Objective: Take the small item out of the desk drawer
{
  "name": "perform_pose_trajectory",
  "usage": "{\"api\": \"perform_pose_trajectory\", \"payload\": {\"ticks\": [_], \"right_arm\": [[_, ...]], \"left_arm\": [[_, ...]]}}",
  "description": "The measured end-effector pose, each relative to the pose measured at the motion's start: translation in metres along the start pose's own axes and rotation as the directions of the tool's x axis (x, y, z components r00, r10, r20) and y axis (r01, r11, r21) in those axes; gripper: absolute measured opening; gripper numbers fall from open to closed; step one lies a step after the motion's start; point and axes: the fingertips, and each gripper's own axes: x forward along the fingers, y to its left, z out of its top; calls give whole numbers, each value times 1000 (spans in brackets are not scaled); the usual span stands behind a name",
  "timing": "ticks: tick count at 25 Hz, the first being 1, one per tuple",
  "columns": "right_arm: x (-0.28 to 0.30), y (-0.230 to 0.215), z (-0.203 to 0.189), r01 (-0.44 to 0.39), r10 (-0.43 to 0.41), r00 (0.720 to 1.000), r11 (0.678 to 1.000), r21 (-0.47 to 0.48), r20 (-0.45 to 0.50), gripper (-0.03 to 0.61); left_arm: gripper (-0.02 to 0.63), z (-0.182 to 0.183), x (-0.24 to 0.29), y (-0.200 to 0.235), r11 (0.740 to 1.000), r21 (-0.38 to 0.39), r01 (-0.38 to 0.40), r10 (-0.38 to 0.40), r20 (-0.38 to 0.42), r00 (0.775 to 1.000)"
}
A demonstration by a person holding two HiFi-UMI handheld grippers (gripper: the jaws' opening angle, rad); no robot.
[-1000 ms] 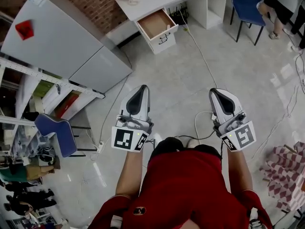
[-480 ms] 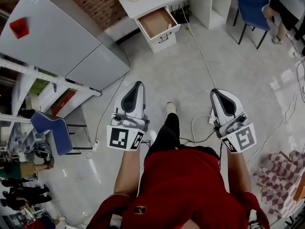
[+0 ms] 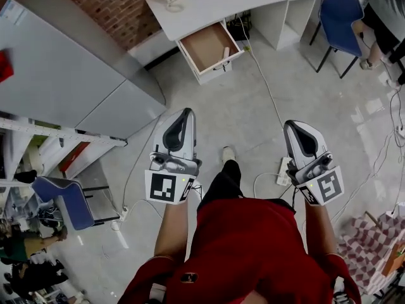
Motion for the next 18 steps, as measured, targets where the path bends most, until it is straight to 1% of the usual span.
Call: {"api": "perform_pose_trajectory", "payload": {"ticks": [2,4,6,8,11,14,18], "right_arm": [[40,-16,-4,9,-9,1000,1000,8,-9,12],[77,-34,-13,30,-30,999,1000,6,-41,12],[110,-48,-19,51,-50,997,999,7,-56,12],[139,-61,-20,69,-68,996,998,10,-51,12],[175,-79,-21,76,-77,995,997,-13,-63,12],[202,-92,-23,72,-72,995,997,-7,-67,12],[232,-111,-28,73,-73,995,997,-1,-69,12]], "left_arm": [[3,-13,31,35,1000,7,8,-8,-13,1000],[3,-24,61,68,1000,-7,18,-18,-24,1000],[3,-34,86,95,999,-23,37,-38,-31,999],[3,-45,108,115,998,-37,59,-61,-34,998],[3,-58,135,136,995,-68,75,-78,-32,996],[3,-69,154,148,992,-95,82,-85,-35,996],[3,-81,176,159,990,-107,90,-95,-46,994]]}}
